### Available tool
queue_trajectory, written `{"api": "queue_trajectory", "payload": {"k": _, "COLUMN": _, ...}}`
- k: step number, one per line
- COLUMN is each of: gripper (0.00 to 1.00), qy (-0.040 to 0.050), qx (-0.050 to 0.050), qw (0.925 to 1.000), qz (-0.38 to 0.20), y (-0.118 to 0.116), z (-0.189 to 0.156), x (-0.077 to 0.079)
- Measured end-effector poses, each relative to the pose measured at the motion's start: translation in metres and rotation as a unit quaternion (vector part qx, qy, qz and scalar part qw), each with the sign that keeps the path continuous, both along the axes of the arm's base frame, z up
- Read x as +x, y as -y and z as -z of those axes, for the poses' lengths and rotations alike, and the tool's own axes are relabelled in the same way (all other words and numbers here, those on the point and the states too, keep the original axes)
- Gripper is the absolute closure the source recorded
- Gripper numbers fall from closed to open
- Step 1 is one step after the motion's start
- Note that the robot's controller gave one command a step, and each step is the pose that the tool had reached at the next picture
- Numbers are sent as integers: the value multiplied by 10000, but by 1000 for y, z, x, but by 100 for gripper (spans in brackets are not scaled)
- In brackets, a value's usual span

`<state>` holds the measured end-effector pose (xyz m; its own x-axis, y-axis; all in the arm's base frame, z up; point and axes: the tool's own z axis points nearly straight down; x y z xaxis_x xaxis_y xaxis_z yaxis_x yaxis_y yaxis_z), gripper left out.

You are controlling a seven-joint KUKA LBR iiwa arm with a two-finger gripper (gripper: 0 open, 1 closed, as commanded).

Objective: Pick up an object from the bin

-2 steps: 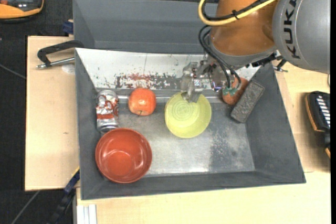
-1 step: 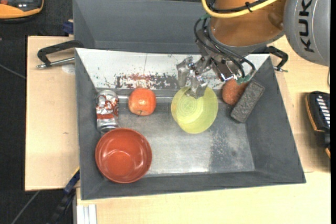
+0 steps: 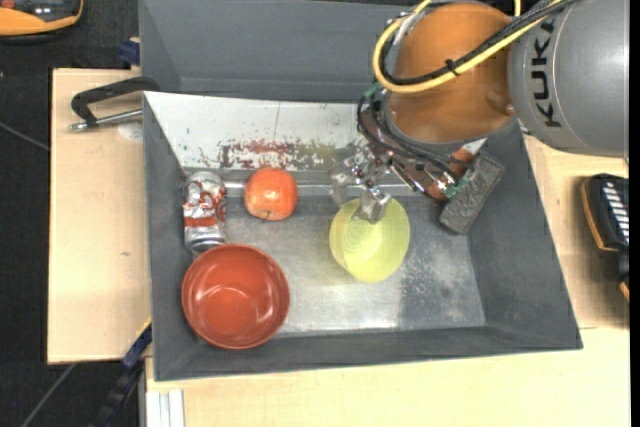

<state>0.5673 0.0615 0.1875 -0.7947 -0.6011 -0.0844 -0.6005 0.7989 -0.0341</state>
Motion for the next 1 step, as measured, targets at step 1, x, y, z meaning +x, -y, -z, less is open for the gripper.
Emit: {"api": "queue_trajectory", "payload": {"k": 1, "gripper": 100, "qy": 39, "qx": -151, "qw": 9835, "qz": -1801, "y": 6, "z": 51, "x": 3}}
